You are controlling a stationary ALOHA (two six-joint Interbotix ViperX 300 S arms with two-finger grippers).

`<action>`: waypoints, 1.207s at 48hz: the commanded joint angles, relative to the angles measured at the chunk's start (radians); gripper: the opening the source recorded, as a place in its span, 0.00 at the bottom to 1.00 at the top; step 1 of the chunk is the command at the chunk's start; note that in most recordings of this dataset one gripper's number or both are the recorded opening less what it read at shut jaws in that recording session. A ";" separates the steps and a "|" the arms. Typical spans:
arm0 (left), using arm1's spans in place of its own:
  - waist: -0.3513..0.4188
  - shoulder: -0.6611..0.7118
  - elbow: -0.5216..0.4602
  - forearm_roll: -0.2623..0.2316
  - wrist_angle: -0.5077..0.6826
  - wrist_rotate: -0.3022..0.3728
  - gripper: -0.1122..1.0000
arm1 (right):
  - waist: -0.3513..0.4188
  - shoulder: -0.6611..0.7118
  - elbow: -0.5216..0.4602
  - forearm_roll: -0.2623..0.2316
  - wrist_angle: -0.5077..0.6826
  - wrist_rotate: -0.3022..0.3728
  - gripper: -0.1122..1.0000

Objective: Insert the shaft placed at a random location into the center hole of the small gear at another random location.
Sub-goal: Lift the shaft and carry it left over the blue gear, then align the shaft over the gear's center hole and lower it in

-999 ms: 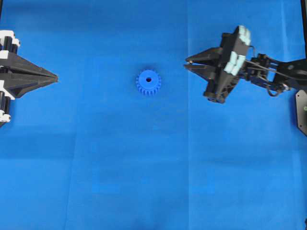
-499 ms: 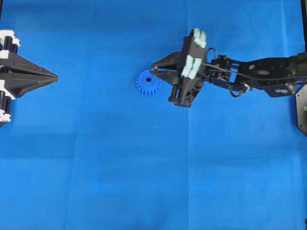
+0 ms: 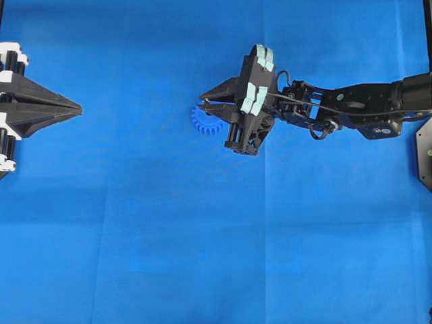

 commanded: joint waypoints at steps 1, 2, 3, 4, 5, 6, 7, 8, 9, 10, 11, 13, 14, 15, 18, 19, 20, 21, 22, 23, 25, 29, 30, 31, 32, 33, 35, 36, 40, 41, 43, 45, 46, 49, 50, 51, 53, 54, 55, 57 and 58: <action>0.003 0.006 -0.009 0.002 -0.005 0.000 0.10 | 0.002 -0.014 -0.018 -0.003 -0.005 -0.002 0.13; 0.003 0.006 -0.009 0.002 -0.005 0.000 0.10 | 0.002 -0.012 -0.018 -0.003 -0.005 -0.002 0.13; 0.003 0.008 -0.009 0.002 -0.005 0.000 0.10 | 0.002 -0.012 -0.018 -0.003 -0.005 -0.002 0.13; 0.003 0.006 -0.009 0.002 -0.005 0.000 0.10 | 0.002 -0.011 -0.018 -0.003 -0.005 -0.002 0.13; 0.003 0.008 -0.009 0.002 -0.005 0.000 0.10 | 0.002 -0.011 -0.018 -0.003 -0.005 -0.002 0.13; 0.003 0.008 -0.009 0.002 -0.005 0.000 0.10 | 0.002 -0.008 -0.018 -0.003 -0.005 -0.002 0.13; 0.003 0.008 -0.009 0.002 -0.005 0.000 0.10 | 0.002 -0.006 -0.018 -0.003 -0.005 -0.002 0.13; 0.003 0.008 -0.009 0.002 -0.005 0.000 0.10 | 0.002 -0.003 -0.018 -0.002 -0.005 -0.002 0.13; 0.003 0.008 -0.008 0.002 -0.003 0.000 0.10 | 0.002 0.002 -0.018 -0.002 -0.005 -0.002 0.13; 0.003 0.008 -0.009 0.002 -0.002 0.000 0.10 | 0.002 0.005 -0.018 -0.002 -0.005 0.000 0.13; 0.003 0.008 -0.009 0.002 0.000 0.000 0.10 | 0.002 0.008 -0.017 -0.002 -0.005 0.000 0.13; 0.003 0.008 -0.008 0.002 0.002 0.000 0.10 | 0.002 0.014 -0.017 0.000 -0.008 0.000 0.13; 0.003 0.008 -0.008 0.002 0.003 0.000 0.10 | 0.003 0.017 -0.017 0.002 -0.009 0.000 0.13; 0.003 0.008 -0.008 0.002 0.003 0.000 0.10 | 0.003 0.020 -0.017 0.002 -0.009 0.000 0.13; 0.003 0.006 -0.008 0.002 0.005 0.000 0.10 | 0.003 0.029 -0.017 0.002 -0.009 0.002 0.13; 0.003 0.006 -0.009 0.002 0.003 0.000 0.10 | 0.003 0.032 -0.017 0.002 -0.009 0.002 0.13; 0.003 0.006 -0.009 0.002 0.005 0.000 0.10 | 0.003 0.034 -0.015 0.003 -0.009 0.002 0.13; 0.003 0.006 -0.008 0.002 0.006 0.000 0.10 | 0.003 0.035 -0.017 0.003 -0.009 0.002 0.13; 0.003 0.006 -0.009 0.002 0.006 0.000 0.10 | 0.003 0.038 -0.017 0.003 -0.009 0.002 0.13; 0.003 0.006 -0.009 0.002 0.006 0.000 0.10 | 0.003 0.041 -0.017 0.003 -0.009 0.002 0.13; 0.003 0.006 -0.008 0.002 0.006 0.000 0.10 | 0.003 0.044 -0.015 0.003 -0.011 0.002 0.13; 0.003 0.006 -0.008 0.002 0.008 0.000 0.10 | 0.003 0.052 -0.017 0.005 -0.011 0.003 0.13; 0.003 0.006 -0.008 0.002 0.008 0.000 0.10 | 0.003 0.052 -0.015 0.003 -0.011 0.003 0.13; 0.003 0.006 -0.008 0.002 0.008 0.000 0.10 | 0.003 0.054 -0.015 0.005 -0.011 0.003 0.13; 0.003 0.006 -0.008 0.002 0.008 0.000 0.10 | 0.003 0.055 -0.017 0.003 -0.011 0.003 0.13; 0.003 0.006 -0.008 0.002 0.009 0.000 0.10 | 0.003 0.055 -0.017 0.003 -0.011 0.003 0.13; 0.003 0.006 -0.006 0.002 0.009 0.000 0.10 | 0.003 0.058 -0.017 0.005 -0.011 0.003 0.13; 0.003 0.006 -0.008 0.002 0.009 0.000 0.10 | 0.003 0.060 -0.015 0.003 -0.011 0.003 0.13; 0.003 0.006 -0.006 0.002 0.009 0.000 0.10 | 0.003 0.066 -0.015 0.003 -0.011 0.003 0.13; 0.003 0.006 -0.006 0.002 0.009 0.000 0.10 | 0.003 0.067 -0.015 0.003 -0.011 0.003 0.13; 0.003 0.005 -0.005 0.002 0.009 0.000 0.10 | 0.003 0.071 -0.017 0.005 -0.011 0.003 0.13; 0.003 0.005 -0.006 0.002 0.009 0.000 0.10 | 0.003 0.072 -0.017 0.005 -0.011 0.003 0.13; 0.003 0.005 -0.005 0.002 0.009 0.000 0.10 | 0.003 0.075 -0.015 0.005 -0.011 0.003 0.13; 0.003 0.005 -0.005 0.002 0.009 0.000 0.10 | 0.003 0.078 -0.015 0.005 -0.011 0.003 0.13; 0.003 0.005 -0.005 0.002 0.009 0.000 0.10 | 0.003 0.080 -0.015 0.005 -0.012 0.003 0.13; 0.003 0.005 -0.005 0.002 0.009 0.000 0.10 | 0.003 0.080 -0.015 0.005 -0.011 0.003 0.13; 0.003 0.005 -0.005 0.002 0.009 0.000 0.10 | 0.003 0.080 -0.015 0.005 -0.012 0.003 0.13; 0.003 0.005 -0.005 0.002 0.009 0.000 0.10 | 0.002 0.080 -0.017 0.005 -0.012 0.003 0.13; 0.003 0.005 -0.005 0.002 0.009 0.000 0.10 | 0.003 0.080 -0.015 0.003 -0.012 0.003 0.13; 0.005 0.005 -0.005 0.002 0.009 0.000 0.10 | 0.003 0.080 -0.015 0.003 -0.012 0.003 0.13; 0.003 0.005 -0.005 0.002 0.009 0.000 0.10 | 0.003 0.080 -0.015 0.003 -0.012 0.003 0.13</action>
